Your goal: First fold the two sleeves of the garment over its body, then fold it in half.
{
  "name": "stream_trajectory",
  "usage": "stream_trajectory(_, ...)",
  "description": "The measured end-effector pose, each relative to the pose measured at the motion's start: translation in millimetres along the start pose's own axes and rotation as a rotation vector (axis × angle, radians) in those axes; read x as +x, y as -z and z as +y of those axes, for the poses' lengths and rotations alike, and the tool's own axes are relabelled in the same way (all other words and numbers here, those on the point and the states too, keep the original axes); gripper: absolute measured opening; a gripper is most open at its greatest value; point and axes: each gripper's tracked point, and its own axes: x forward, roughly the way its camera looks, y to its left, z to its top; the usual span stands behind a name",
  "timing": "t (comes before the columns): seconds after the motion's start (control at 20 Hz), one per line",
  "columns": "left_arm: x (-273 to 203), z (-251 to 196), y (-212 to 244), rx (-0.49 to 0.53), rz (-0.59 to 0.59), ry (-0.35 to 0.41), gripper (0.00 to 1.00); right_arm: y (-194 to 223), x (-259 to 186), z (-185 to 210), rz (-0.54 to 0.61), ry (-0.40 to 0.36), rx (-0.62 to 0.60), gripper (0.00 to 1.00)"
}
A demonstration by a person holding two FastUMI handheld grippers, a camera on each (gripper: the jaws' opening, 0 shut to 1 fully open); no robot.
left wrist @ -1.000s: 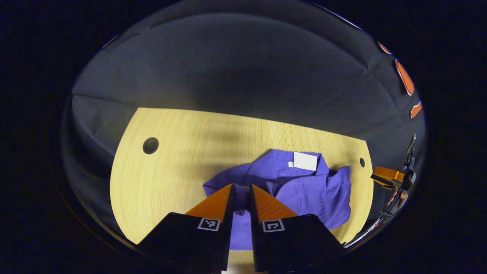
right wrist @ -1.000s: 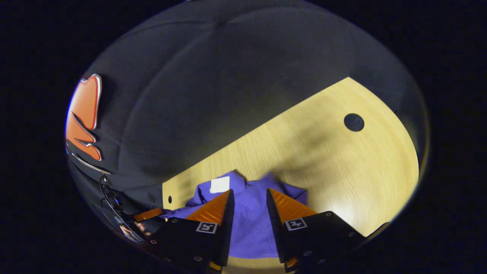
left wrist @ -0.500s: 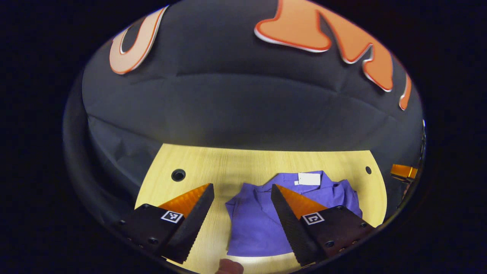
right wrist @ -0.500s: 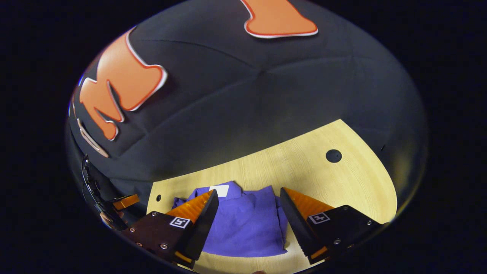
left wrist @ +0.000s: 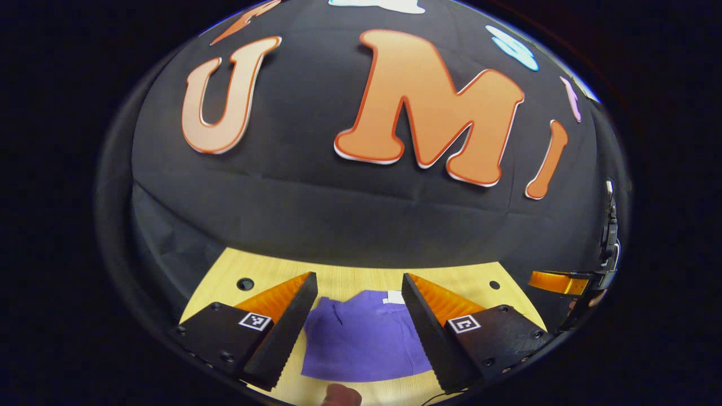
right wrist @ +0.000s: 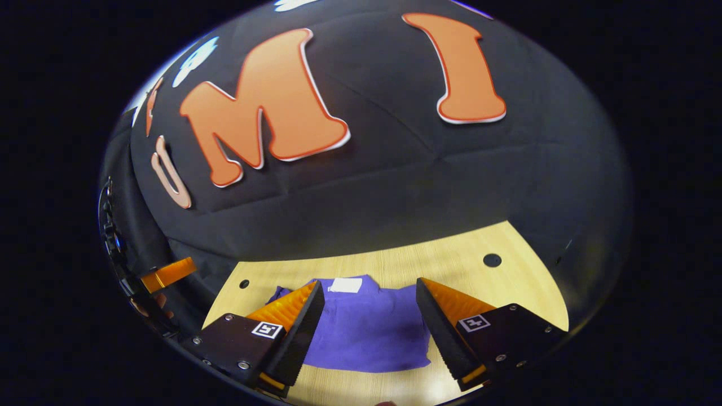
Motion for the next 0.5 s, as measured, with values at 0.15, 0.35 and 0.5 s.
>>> stream_trajectory(0.15,-29,-2,-15,0.025,-0.083,-0.024,0.98,-11,-20,11,-0.068,0.000,-0.040,0.97)
stream_trajectory(0.35,-67,-14,-30,-0.009,-0.177,-0.014,0.97,-15,-43,29,-0.126,-0.020,-0.088,0.97)
stream_trajectory(0.5,-95,-21,-36,-0.039,-0.239,-0.012,0.97,-20,-60,40,-0.178,-0.036,-0.132,0.97)
